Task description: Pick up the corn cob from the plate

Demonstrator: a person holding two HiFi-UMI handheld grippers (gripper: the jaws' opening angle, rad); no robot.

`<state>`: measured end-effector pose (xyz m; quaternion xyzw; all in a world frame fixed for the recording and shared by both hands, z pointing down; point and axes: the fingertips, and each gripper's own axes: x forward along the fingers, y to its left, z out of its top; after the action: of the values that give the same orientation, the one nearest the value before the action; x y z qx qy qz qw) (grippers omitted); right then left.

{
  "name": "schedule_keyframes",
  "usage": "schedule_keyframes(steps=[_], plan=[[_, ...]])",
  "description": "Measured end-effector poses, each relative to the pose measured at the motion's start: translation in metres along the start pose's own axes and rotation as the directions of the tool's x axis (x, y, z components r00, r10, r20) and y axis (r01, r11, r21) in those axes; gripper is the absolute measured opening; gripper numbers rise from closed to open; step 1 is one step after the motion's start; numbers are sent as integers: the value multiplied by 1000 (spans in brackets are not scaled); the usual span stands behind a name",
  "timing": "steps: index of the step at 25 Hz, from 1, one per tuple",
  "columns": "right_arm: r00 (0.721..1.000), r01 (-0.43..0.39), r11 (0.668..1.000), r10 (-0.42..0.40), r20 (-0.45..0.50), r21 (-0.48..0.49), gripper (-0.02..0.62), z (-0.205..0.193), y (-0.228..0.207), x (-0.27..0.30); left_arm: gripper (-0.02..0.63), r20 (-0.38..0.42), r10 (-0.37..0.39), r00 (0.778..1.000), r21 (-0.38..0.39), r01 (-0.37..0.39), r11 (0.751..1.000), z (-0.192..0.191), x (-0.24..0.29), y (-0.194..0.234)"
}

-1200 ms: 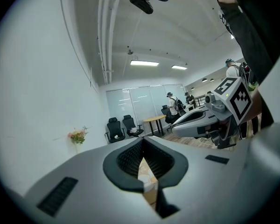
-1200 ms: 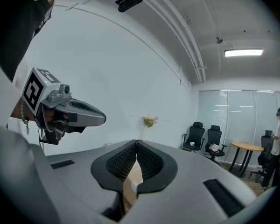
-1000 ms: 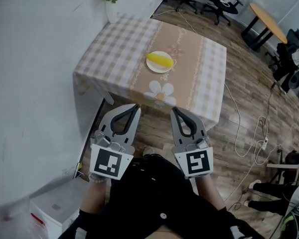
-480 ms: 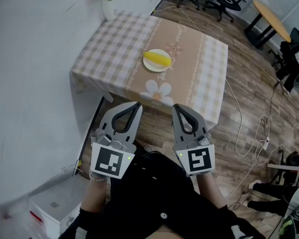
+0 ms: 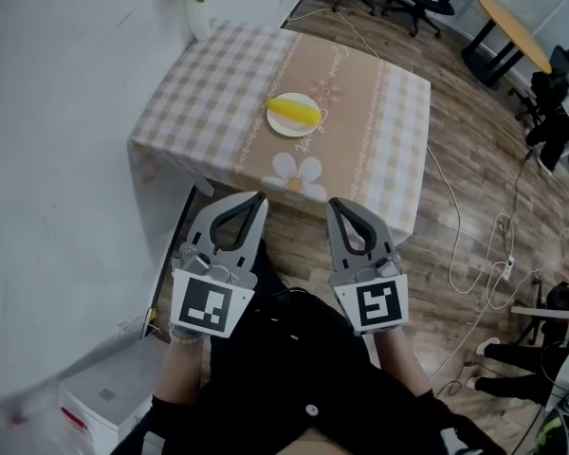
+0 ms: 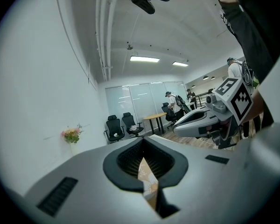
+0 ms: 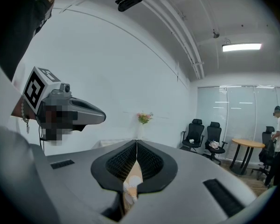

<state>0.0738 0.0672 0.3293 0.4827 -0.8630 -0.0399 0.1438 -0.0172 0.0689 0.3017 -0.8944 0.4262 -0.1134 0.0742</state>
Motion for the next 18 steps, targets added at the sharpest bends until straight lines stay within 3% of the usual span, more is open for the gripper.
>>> schedule_keyframes(steps=[18], plan=[[997, 74, 997, -74, -35, 8, 40, -7, -47, 62, 12, 14, -59, 998, -18, 60, 998, -14, 74, 49]])
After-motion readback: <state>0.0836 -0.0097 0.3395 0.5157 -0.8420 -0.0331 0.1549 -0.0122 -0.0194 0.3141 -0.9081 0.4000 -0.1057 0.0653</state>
